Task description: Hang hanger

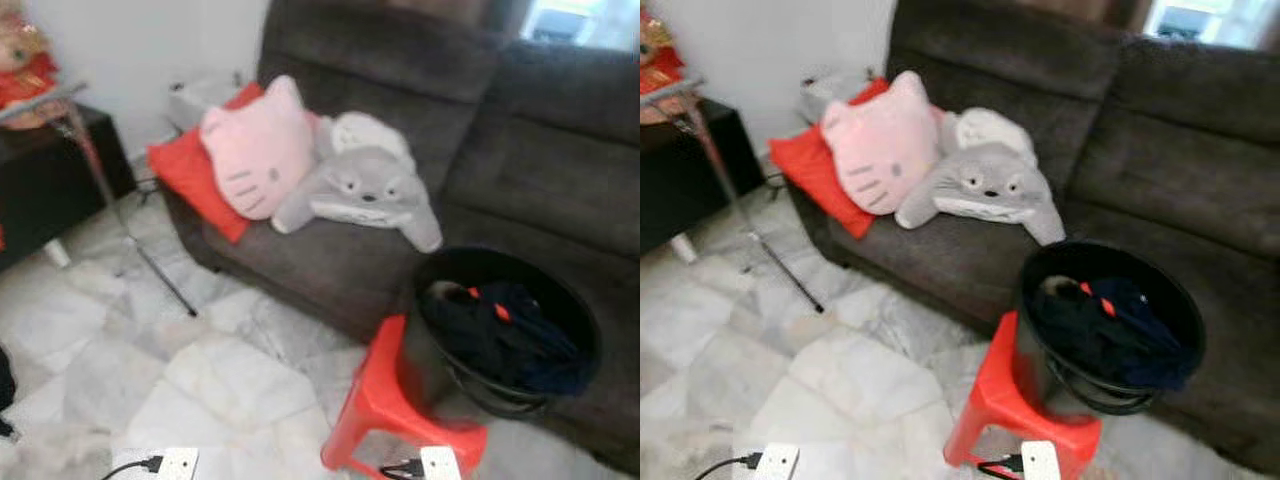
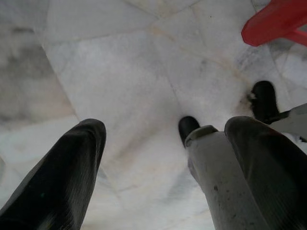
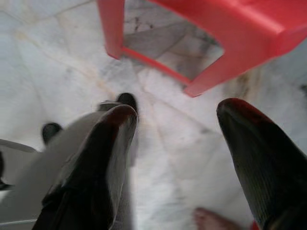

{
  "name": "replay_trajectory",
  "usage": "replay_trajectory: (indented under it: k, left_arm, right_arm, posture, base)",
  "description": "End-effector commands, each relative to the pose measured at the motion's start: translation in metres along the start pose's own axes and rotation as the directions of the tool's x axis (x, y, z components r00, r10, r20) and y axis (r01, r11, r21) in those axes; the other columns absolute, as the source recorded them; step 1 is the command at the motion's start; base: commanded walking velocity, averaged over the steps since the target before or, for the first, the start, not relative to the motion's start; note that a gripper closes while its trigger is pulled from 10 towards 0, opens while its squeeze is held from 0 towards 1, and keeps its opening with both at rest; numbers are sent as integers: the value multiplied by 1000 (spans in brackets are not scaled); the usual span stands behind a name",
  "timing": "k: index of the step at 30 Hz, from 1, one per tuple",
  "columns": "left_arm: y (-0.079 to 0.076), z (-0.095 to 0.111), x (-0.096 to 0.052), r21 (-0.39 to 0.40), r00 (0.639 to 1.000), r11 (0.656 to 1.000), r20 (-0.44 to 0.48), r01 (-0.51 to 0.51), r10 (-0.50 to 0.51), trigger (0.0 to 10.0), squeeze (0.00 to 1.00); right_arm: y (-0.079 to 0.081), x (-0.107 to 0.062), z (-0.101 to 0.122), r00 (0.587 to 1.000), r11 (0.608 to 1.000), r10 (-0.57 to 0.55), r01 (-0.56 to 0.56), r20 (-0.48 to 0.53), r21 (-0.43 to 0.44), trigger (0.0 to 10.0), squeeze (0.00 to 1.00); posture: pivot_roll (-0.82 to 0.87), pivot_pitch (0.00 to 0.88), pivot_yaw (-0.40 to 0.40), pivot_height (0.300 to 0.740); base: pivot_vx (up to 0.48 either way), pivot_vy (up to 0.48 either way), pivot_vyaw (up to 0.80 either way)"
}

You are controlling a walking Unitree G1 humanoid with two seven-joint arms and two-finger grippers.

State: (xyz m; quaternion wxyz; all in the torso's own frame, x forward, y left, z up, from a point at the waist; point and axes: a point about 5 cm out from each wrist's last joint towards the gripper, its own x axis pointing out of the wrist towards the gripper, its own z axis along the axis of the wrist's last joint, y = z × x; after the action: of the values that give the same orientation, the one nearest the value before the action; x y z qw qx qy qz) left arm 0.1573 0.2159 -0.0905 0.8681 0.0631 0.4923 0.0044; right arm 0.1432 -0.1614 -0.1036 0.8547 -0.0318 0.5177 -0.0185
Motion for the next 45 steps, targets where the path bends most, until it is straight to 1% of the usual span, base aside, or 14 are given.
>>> replay_trajectory:
  k: [1, 5, 10, 16, 20, 38, 40, 45]
  left_arm:
    - [-2, 1, 0, 0, 1000, 1000, 0, 4, -4, 10000, 0]
    - [-1, 1, 0, 17, 1000, 1000, 3, 9, -9, 10000, 0]
    - [-2, 0, 0, 25, 1000, 1000, -3, 11, -11, 10000, 0]
    - [-3, 0, 0, 26, 1000, 1000, 4, 14, -14, 10000, 0]
    - [-4, 1, 0, 8, 1000, 1000, 16, 19, -19, 10000, 0]
    - [-5, 0, 0, 27, 999, 999, 6, 40, -40, 10000, 0]
    - [-6, 0, 0, 43, 999, 998, 5, 47, -47, 10000, 0]
    - [-8, 0, 0, 54, 999, 997, 5, 51, -51, 10000, 0]
  right_arm:
    - [-6, 0, -1, 1000, 1000, -14, 14, -2, 3, 10000, 0]
    - [-5, 0, -1, 1000, 1000, -8, 8, -2, 1, 10000, 0]
    - [-4, 0, -1, 1000, 1000, -6, 6, -2, 3, 10000, 0]
    - [-4, 0, -1, 1000, 1000, -7, 7, -2, 5, 10000, 0]
    - [-4, 0, -1, 1000, 1000, -8, 8, 0, 8, 10000, 0]
    - [-4, 0, 1, 1000, 1000, -11, 10, 23, 22, 10000, 0]
    - [-4, 0, 1, 1000, 1000, -12, 11, 23, 21, 10000, 0]
    - [-4, 0, 1, 1000, 1000, -13, 12, 22, 20, 10000, 0]
  posture:
    - [-68, 0, -21, 740]
    - [-67, 0, -20, 740]
    - [-66, 0, -18, 740]
    - [-69, 0, -17, 740]
    - [-70, 0, -16, 740]
    - [-68, 0, -15, 740]
    - [-69, 0, -15, 740]
    - [-69, 0, -17, 740]
  base:
    - [0, 277, -750]
    - [0, 343, -747]
    - [0, 0, -744]
    - [0, 0, -742]
    - [0, 0, -734]
    - [0, 0, 0]
    - [0, 0, 0]
    - [0, -157, 0]
